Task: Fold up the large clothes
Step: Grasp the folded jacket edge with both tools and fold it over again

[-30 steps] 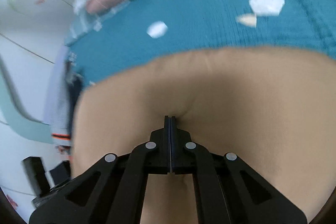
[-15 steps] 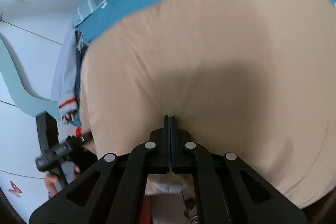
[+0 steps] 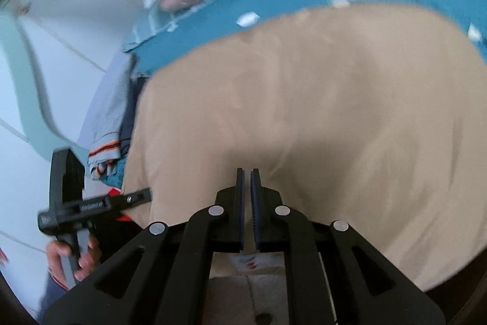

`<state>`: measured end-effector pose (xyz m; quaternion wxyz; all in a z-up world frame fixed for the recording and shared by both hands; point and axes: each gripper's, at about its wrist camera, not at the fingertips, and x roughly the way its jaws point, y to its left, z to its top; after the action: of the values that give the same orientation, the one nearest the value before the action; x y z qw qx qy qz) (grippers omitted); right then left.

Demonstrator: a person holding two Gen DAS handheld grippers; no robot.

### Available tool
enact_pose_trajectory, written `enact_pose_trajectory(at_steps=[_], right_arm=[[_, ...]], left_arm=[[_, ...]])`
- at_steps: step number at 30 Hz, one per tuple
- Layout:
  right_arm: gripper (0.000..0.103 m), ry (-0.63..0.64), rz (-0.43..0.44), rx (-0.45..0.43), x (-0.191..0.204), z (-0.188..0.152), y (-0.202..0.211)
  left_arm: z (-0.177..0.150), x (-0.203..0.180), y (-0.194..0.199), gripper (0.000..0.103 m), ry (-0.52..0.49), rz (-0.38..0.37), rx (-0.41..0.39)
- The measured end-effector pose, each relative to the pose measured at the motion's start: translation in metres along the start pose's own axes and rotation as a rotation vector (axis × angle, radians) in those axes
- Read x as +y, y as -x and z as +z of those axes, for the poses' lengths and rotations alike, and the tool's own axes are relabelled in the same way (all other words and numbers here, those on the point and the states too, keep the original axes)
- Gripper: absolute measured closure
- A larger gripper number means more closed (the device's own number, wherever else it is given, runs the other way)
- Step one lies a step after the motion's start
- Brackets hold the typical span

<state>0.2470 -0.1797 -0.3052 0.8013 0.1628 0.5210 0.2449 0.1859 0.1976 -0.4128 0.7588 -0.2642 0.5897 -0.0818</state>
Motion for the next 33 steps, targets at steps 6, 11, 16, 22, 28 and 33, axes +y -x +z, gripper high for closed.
enact_pose_trajectory(at_steps=[6,11,16,22,28,33], right_arm=[[0.061,0.194,0.073,-0.052,0.065,-0.018,0.015],[0.046,0.309,0.137,-0.081,0.108,-0.029,0.014],[0.043,0.336,0.097,-0.127,0.116,-0.027,0.01],[0.042,0.312,0.051,-0.192,0.107,-0.013,0.005],[0.055,0.257,0.017,-0.211,0.094,0.003,0.004],[0.085,0.167,0.061,-0.229,0.061,0.01,0.023]], left_arm=[[0.006,-0.041,0.031,0.085,-0.053,0.001,-0.064],[0.009,-0.082,0.06,0.085,-0.128,-0.044,-0.097],[0.014,-0.115,0.067,0.085,-0.169,-0.072,-0.098],[0.013,-0.133,0.07,0.085,-0.182,-0.125,-0.092],[0.011,-0.159,0.063,0.085,-0.198,-0.131,-0.079],[0.01,-0.182,0.06,0.08,-0.249,-0.161,-0.075]])
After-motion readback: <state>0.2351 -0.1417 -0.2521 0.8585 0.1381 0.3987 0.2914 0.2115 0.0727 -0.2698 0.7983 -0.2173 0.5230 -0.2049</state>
